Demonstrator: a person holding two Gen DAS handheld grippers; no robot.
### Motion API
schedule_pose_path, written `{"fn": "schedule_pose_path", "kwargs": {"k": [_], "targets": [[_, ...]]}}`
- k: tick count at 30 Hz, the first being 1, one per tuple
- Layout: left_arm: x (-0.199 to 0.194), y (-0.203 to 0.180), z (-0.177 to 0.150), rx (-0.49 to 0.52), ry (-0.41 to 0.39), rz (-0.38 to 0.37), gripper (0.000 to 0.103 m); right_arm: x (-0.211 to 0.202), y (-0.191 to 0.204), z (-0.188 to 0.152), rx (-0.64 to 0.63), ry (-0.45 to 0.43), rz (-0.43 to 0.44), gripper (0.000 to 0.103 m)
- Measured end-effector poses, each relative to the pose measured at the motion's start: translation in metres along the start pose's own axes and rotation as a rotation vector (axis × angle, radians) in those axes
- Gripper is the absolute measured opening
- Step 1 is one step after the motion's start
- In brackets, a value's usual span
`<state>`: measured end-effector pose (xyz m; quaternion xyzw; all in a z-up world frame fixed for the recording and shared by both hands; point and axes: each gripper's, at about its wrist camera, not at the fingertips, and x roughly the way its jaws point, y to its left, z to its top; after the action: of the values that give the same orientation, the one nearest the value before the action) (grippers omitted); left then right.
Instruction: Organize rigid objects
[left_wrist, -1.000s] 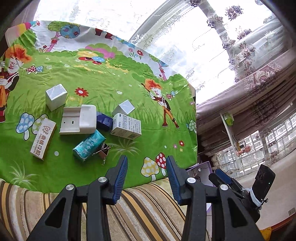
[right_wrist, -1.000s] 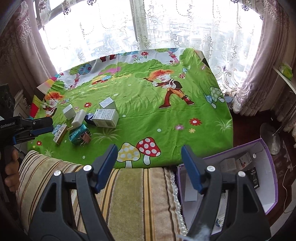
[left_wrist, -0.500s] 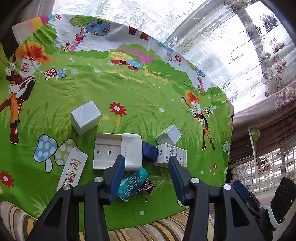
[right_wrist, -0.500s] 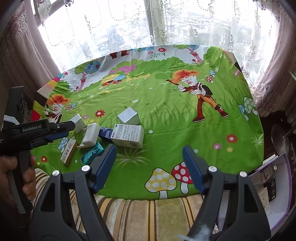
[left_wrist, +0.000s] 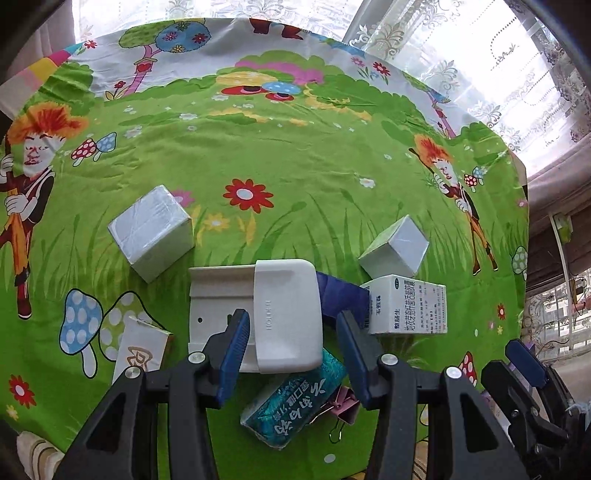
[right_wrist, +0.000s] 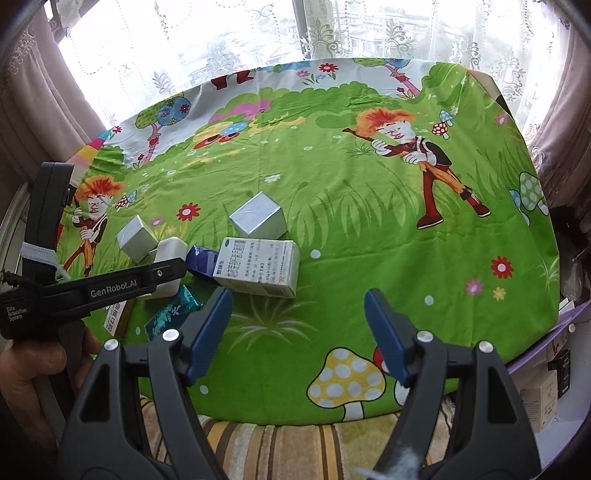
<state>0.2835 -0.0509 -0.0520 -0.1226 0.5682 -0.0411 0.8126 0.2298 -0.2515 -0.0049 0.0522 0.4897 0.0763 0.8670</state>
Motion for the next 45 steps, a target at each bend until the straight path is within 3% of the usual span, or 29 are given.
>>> {"fn": "schedule_pose_path", "kwargs": {"k": [3, 9, 17, 24, 30, 39, 40, 41, 45], "targets": [[0.003, -0.004, -0.002, 0.044, -0.002, 0.015, 0.038, 0.007, 0.002, -0.001, 0.003, 0.003, -0.001, 0.081], [-0.005, 0.000, -0.006, 0.033, -0.046, -0.019, 0.037, 0.018, 0.013, -0.004, -0.021, 0.022, 0.020, 0.083], [-0.059, 0.012, -0.023, -0.029, -0.194, -0.093, 0.037, 0.033, 0.025, 0.004, 0.004, 0.052, 0.039, 0.085], [-0.091, 0.034, -0.058, -0.095, -0.301, -0.070, 0.037, 0.056, 0.032, 0.013, 0.045, 0.106, 0.054, 0.085], [-0.097, 0.023, -0.081, -0.073, -0.325, -0.078, 0.037, 0.069, 0.043, 0.017, 0.036, 0.124, 0.046, 0.085], [-0.098, 0.014, -0.091, -0.042, -0.328, -0.066, 0.036, 0.087, 0.043, 0.022, 0.049, 0.144, 0.012, 0.085], [-0.097, 0.014, -0.091, -0.045, -0.327, -0.067, 0.036, 0.088, 0.043, 0.021, 0.042, 0.147, 0.003, 0.084], [-0.097, 0.015, -0.091, -0.048, -0.328, -0.068, 0.036, 0.089, 0.043, 0.020, 0.039, 0.152, -0.003, 0.076], [-0.097, 0.015, -0.091, -0.050, -0.327, -0.072, 0.036, 0.083, 0.036, 0.015, 0.050, 0.151, 0.010, 0.075]]}}
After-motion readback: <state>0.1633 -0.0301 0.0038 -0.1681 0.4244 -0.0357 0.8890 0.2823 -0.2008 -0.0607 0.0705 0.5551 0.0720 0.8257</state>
